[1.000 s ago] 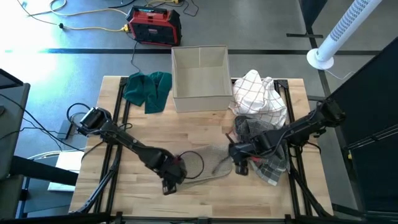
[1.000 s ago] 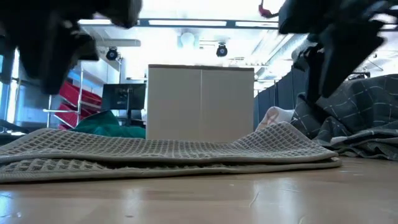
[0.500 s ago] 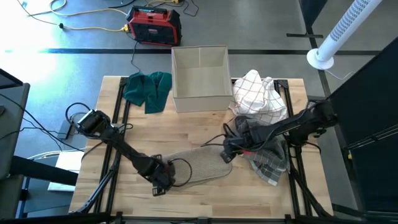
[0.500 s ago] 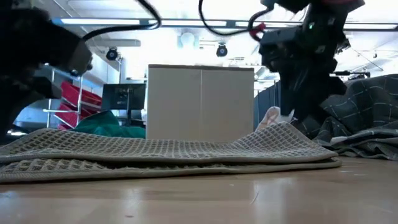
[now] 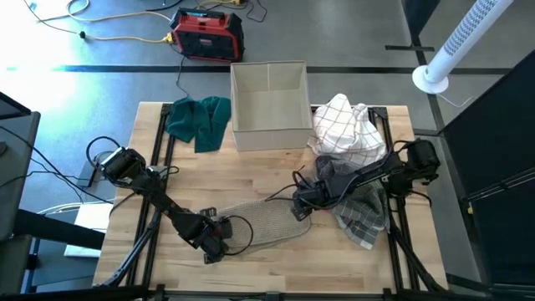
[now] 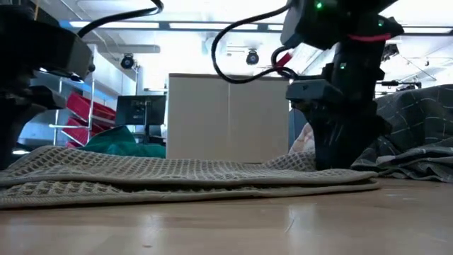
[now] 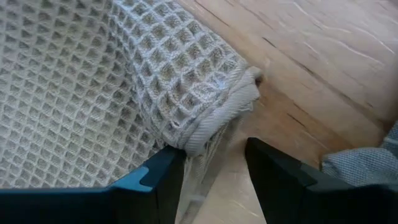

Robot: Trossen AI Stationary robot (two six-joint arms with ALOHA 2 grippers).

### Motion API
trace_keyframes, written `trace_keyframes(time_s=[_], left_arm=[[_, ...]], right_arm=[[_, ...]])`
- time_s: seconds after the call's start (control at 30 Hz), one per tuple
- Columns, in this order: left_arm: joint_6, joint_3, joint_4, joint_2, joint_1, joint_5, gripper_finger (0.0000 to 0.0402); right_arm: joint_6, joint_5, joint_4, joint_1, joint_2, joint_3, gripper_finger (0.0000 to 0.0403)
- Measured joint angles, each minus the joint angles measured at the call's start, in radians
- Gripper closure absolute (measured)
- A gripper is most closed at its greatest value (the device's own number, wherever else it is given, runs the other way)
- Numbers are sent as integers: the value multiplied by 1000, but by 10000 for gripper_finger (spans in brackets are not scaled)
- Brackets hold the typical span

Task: Fold towel
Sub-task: Fold the brown kitchen towel

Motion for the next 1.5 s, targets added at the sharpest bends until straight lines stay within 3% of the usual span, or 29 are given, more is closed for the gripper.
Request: trace_keyframes(time_s=[0.3, 0.5, 0.63, 0.83, 1.27, 1.5], left_arm=[[-42, -71, 109, -1, 37, -114, 310], [34, -77, 231, 4, 130, -154, 310], [77, -77, 303, 6, 204, -155, 310], [158, -79, 365, 8, 289, -160, 310], [235, -79, 388, 8, 362, -142, 310], [241, -79, 391, 7, 365, -140, 310]], right_arm=[[-109, 4, -133, -29, -41, -5, 392], [-136, 73, -264, -90, -200, -6, 402], [-136, 69, -233, -106, -305, -5, 402], [-114, -25, 9, -67, -314, -4, 403], [-131, -213, 626, -70, -85, -4, 403], [-139, -255, 795, -94, -17, -4, 403]])
